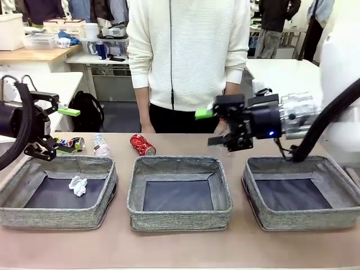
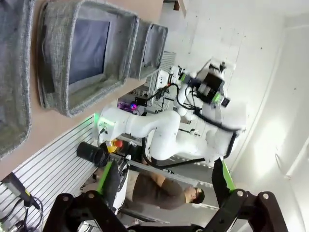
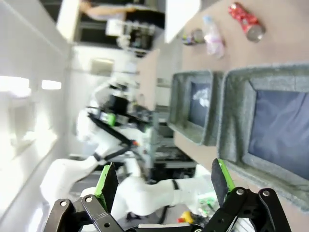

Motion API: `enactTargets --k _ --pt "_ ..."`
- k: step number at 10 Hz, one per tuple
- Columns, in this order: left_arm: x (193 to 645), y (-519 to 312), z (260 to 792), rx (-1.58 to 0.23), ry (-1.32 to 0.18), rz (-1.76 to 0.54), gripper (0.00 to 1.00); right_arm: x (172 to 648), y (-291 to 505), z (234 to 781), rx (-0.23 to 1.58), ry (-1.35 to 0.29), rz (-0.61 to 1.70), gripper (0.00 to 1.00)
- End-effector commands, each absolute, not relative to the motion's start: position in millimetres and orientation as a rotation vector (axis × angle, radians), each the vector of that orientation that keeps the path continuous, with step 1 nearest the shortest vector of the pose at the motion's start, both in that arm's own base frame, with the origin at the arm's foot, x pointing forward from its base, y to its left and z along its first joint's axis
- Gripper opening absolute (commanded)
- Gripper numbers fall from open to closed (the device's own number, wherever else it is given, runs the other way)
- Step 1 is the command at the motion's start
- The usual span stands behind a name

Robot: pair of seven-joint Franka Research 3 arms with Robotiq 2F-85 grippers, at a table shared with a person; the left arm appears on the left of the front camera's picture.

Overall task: Sort the waste into the appropriate baskets.
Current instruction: Place the picked waste into the Fabric basket indicated by the person.

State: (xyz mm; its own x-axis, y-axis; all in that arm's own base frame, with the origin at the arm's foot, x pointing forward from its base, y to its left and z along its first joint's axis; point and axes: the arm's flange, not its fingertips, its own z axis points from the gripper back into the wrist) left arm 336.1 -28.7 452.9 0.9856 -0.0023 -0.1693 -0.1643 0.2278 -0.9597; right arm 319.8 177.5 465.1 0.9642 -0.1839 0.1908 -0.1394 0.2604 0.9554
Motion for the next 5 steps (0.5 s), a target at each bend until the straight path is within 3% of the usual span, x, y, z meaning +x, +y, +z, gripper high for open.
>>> enactTargets --k 1,3,5 --pt "330.8 -24.6 455.4 -1.341 0.150 0.095 1.00 299.0 70.0 427.3 1.475 -0.156 -0.010 1.00" --pt "330.8 -24.6 455.4 -1.341 0.150 0.095 1.00 308.5 24.9 416.1 1.518 0.028 0.093 1.00" --pt "330.8 -24.6 455.4 -1.341 0.150 0.095 1.00 293.5 -2.1 413.5 1.518 0.060 0.108 1.00"
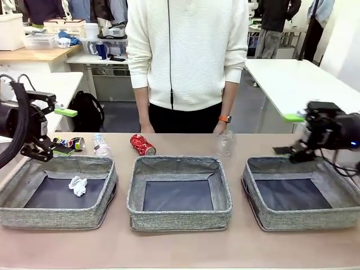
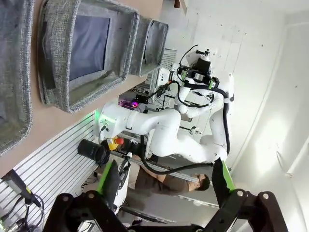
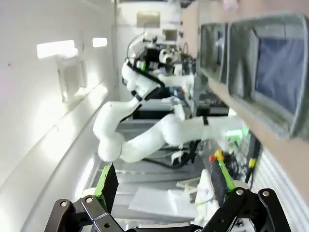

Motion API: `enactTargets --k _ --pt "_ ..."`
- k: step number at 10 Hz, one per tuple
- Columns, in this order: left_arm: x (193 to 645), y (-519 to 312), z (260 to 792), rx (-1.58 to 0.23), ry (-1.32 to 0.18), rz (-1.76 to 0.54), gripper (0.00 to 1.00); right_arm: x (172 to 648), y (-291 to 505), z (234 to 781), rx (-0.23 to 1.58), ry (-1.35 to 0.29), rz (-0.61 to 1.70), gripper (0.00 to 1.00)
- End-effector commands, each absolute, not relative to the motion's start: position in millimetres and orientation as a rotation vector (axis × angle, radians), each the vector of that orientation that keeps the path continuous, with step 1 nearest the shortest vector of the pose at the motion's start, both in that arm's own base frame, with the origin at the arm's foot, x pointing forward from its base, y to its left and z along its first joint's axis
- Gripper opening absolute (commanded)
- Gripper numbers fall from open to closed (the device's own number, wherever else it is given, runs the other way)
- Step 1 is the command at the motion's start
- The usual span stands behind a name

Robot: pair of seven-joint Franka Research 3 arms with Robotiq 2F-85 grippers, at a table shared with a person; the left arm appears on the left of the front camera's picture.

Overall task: Sort the waste into the appropriate baskets.
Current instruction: Place the picked waste into the Fabric basket indicated by the person, then pick up the waste item pointed out by the person.

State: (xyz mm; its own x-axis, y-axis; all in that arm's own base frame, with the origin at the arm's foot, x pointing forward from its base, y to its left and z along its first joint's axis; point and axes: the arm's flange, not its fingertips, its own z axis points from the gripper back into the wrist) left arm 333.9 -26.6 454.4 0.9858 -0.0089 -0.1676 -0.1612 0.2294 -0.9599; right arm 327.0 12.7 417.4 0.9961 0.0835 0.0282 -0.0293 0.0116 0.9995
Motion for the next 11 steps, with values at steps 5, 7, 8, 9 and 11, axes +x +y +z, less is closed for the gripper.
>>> enactTargets --k 5,7,8,9,11 --pt "330.8 -24.6 455.4 -1.341 0.150 0.095 1.00 327.0 12.7 417.4 1.557 0.043 0.088 1.00" --pt "330.8 -24.6 455.4 -1.341 0.150 0.095 1.00 327.0 12.7 417.4 1.557 0.043 0.088 1.00" --pt "330.8 -24.6 455.4 -1.341 0.150 0.095 1.00 327.0 12.7 417.4 1.557 0.043 0.088 1.00" --pt "330.8 -24.6 455.4 -1.341 0.150 0.095 1.00 327.0 12.7 417.4 1.557 0.043 0.088 1.00" --pt "330.8 -24.6 455.4 -1.341 0.150 0.095 1.00 327.0 12.7 417.4 1.557 0.043 0.088 1.00"
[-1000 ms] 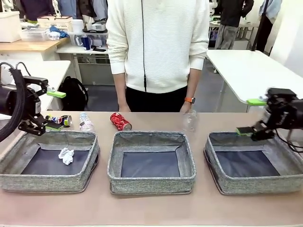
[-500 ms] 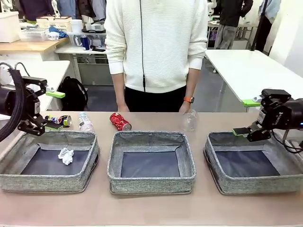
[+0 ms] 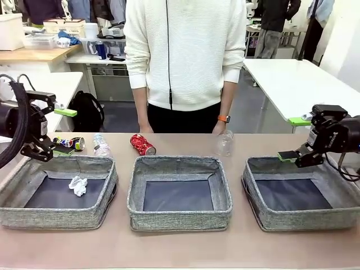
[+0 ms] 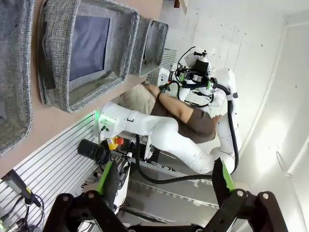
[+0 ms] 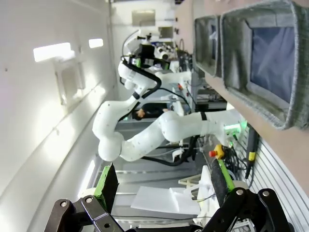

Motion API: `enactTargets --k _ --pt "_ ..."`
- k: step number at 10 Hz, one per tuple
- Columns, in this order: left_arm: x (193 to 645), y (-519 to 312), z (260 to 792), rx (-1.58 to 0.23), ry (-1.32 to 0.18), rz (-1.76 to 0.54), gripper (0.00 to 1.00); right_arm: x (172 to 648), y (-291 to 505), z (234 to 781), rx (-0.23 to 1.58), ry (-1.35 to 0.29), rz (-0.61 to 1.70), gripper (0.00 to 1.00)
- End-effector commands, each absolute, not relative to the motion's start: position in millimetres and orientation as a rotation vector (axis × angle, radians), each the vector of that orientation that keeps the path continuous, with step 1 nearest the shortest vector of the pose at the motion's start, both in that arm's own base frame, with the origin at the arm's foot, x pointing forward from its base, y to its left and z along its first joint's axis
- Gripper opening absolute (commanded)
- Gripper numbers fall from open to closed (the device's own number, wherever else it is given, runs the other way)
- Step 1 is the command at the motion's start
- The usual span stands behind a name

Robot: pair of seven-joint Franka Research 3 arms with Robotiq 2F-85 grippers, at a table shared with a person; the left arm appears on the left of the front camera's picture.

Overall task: Sort the waste into the appropriate baskets.
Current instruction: Pick up the waste item pointed out by the person.

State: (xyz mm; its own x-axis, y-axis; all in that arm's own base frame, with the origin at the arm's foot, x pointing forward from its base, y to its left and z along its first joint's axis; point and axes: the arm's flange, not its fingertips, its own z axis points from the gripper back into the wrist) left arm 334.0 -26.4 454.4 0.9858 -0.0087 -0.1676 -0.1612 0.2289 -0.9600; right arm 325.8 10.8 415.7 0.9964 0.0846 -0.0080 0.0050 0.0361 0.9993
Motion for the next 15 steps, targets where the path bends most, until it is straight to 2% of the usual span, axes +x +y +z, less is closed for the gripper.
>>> enactTargets --k 1,15 --pt "330.8 -24.6 455.4 -1.341 0.150 0.095 1.00 327.0 12.7 417.4 1.557 0.043 0.088 1.00" --pt "330.8 -24.6 455.4 -1.341 0.150 0.095 1.00 327.0 12.7 417.4 1.557 0.043 0.088 1.00"
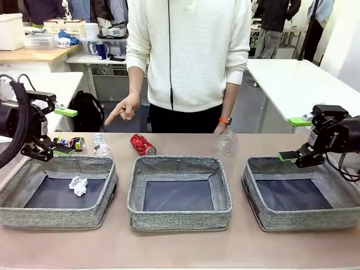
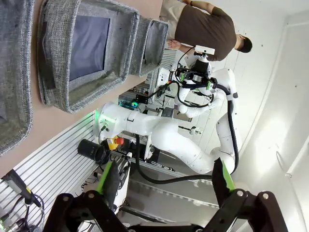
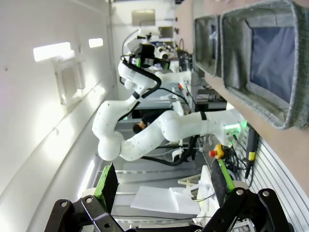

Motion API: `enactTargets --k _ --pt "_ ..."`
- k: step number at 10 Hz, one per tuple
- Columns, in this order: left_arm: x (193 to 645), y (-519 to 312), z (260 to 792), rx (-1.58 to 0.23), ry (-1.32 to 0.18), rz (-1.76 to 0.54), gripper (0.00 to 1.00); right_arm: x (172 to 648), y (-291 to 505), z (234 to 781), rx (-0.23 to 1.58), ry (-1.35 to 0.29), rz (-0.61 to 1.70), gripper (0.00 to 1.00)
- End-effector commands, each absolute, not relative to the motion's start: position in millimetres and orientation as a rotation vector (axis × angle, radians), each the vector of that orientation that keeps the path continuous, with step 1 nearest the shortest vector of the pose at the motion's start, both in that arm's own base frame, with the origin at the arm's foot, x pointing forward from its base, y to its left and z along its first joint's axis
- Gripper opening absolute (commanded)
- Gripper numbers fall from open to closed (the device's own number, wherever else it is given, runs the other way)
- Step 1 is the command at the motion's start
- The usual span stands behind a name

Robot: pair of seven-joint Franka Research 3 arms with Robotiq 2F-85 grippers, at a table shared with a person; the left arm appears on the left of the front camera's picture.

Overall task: Sort the waste into the appropriate baskets.
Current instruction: Pick up the waste item pointed out by the person.

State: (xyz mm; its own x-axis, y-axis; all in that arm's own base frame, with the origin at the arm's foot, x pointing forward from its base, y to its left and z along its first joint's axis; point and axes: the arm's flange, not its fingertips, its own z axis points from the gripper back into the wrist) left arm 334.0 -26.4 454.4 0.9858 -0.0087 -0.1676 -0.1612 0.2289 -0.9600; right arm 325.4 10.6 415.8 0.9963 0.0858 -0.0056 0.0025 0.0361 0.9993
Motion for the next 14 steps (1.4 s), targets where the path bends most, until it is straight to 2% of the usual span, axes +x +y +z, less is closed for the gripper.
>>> enactTargets --k 1,2,3,4,6,8,10,11,12,13,14 --pt "330.8 -24.6 455.4 -1.341 0.150 0.095 1.00 327.0 12.7 417.4 1.557 0.043 0.088 1.00" --pt "334.0 -26.4 454.4 -1.337 0.148 0.105 1.00 327.0 12.7 417.4 1.557 0.043 0.088 1.00" --pt "339.2 -32.8 461.7 -1.158 0.034 0.259 1.00 327.0 12.7 417.4 1.557 0.043 0.088 1.00" --pt "355.1 -42.7 472.0 -0.891 -0.007 0.441 1.00 327.0 12.7 417.4 1.557 0.043 0.088 1.00" --pt "379.3 -61.6 494.1 -0.184 -0.171 0.625 1.00 327.0 12.7 417.4 1.557 0.043 0.088 1.00" --pt "391.9 -90.8 506.3 0.112 -0.272 0.642 1.00 327.0 12.7 417.4 1.557 0.043 0.088 1.00" --pt "396.4 -104.8 508.6 0.184 -0.277 0.622 1.00 327.0 12.7 417.4 1.557 0.043 0.088 1.00" --pt "397.2 -107.6 513.5 0.122 -0.321 0.580 1.00 327.0 12.7 417.4 1.557 0.043 0.088 1.00" --pt "398.2 -105.6 520.9 -0.036 -0.329 0.766 1.00 327.0 12.7 417.4 1.557 0.043 0.088 1.00" --pt "394.8 -105.2 502.5 -0.138 -0.426 0.512 1.00 327.0 12.7 417.4 1.557 0.043 0.088 1.00" --pt "394.8 -105.2 502.5 -0.138 -0.426 0.512 1.00 327.0 12.7 417.4 1.557 0.043 0.088 1.00"
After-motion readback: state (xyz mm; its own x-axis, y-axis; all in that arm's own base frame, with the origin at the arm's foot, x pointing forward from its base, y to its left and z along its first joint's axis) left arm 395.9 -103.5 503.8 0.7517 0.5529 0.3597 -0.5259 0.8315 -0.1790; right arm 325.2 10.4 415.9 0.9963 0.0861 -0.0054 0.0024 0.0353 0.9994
